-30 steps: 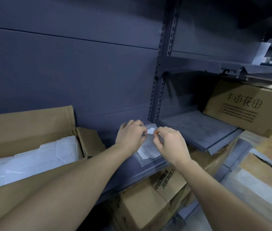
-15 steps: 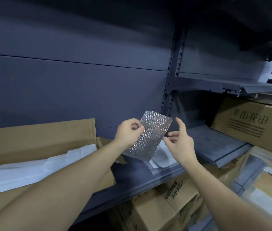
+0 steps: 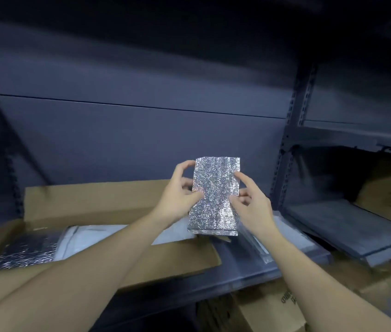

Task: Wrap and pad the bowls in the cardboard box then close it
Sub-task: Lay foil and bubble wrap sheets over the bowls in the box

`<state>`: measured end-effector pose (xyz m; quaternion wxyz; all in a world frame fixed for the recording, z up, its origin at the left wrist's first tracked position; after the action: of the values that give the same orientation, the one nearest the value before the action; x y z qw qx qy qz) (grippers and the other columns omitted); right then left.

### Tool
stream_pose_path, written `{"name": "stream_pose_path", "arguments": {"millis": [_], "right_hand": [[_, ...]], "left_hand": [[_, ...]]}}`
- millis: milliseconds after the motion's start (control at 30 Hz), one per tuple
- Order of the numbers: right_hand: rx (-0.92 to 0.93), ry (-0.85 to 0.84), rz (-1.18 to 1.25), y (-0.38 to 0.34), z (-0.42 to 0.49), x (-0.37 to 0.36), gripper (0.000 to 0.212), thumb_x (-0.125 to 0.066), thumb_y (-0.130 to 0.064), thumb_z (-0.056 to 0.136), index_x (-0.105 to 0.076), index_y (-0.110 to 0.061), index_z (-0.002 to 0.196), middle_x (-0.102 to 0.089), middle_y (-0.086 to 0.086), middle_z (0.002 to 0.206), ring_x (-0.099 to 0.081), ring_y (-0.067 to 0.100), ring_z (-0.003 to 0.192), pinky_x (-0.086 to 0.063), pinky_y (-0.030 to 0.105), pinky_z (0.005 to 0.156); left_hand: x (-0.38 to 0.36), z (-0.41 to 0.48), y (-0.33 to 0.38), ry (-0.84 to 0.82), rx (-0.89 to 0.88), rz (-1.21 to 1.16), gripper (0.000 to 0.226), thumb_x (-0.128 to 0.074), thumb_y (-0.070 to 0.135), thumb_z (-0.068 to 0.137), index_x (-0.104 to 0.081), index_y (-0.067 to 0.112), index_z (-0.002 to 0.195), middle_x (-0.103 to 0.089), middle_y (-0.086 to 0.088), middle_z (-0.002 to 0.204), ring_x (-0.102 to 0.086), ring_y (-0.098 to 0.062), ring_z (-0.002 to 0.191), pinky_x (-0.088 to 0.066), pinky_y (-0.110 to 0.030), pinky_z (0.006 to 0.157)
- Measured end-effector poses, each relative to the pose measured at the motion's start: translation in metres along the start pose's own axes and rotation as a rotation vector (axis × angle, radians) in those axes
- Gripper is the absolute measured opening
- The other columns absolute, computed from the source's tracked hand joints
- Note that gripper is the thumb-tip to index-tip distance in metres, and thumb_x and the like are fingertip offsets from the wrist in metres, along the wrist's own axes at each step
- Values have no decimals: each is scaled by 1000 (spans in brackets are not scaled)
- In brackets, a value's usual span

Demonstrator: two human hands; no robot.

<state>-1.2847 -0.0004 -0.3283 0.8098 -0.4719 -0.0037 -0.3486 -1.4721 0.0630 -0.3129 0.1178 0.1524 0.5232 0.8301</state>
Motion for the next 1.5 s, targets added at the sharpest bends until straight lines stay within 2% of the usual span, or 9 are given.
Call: {"name": "stream_pose_path", "arguments": {"millis": [100,267,433,567,700,967,1167,1367,1500], "right_hand": [[18,-49,43,-13,2,-38,50,-63,-13,92,-54,-44,130,-52,-3,85,-51,9,68,-48,13,68],[21,-151,81,-41,-1,-104,43,-61,-11,92,-59,-37,126,-45,-5,76,-47,12,66,-42,9,63],[32,-227,99,-62,-6,-160,38,-62,-11,91,-61,-28,126,-45,-3,71,-44,11,63,-39,12,61],[60,-303,110,-76,-8,-200,38,-62,-10,91,-60,-22,127,-43,-5,68,-42,11,62,-40,20,65],[100,-364,98,-89,-10,-234,37,-63,-8,90,-61,-15,126,-42,-5,71,-39,8,61,-37,14,63],[217,-757,-296,-86,-33,-280,70,-69,-51,84,-46,-19,142,-55,-2,122,-38,8,110,-35,24,91],[315,-825,-486,-79,-41,-290,72,-65,-70,74,-55,-25,130,-56,-6,113,-36,15,116,-37,32,98],[395,-876,-664,-75,-40,-293,113,-35,-101,45,-56,-30,129,-43,-9,105,-32,14,110,-36,34,96],[379,-907,-717,-70,-36,-293,93,-41,-97,51,-61,-33,116,-42,-8,106,-31,13,106,-35,34,96]], "left_hand": [[44,-15,0,18,-4,104,74,-67,0,87,-35,47,135,-67,-2,102,-69,-17,70,-54,-21,63],[116,-36,-15,60,61,274,40,-70,2,84,-65,24,117,-46,6,65,-45,-10,62,-45,-23,75],[173,-55,-20,111,84,393,45,-75,5,82,-66,19,124,-58,-2,121,-54,-12,99,-44,-7,80],[211,-68,-23,120,111,429,48,-76,7,83,-64,17,128,-55,4,128,-56,-13,111,-43,-3,84],[245,-81,-32,152,181,454,49,-80,18,81,-65,27,126,-56,9,133,-58,-13,114,-45,-22,98],[278,-107,-60,-97,316,894,69,-75,56,76,-53,33,137,-45,15,134,-35,-1,122,-28,-19,103],[272,-111,-72,-255,298,1093,114,-38,97,44,-55,32,136,-45,12,122,-32,-10,127,-29,-25,109],[272,-107,-74,-297,311,1240,86,-45,93,56,-56,48,127,-37,10,106,-32,-8,108,-38,-29,95],[272,-103,-78,-414,283,1270,87,-39,96,56,-60,44,123,-36,15,120,-29,-9,117,-35,-33,106]]}}
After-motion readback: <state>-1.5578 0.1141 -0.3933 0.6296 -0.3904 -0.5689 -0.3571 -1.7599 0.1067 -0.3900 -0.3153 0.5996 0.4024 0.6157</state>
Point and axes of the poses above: each hand's wrist, its own z-axis towards the middle knuckle, its own x-axis out of the back of the hand, y = z × x, the point moved 5 cm from there along z, towards the middle knuckle
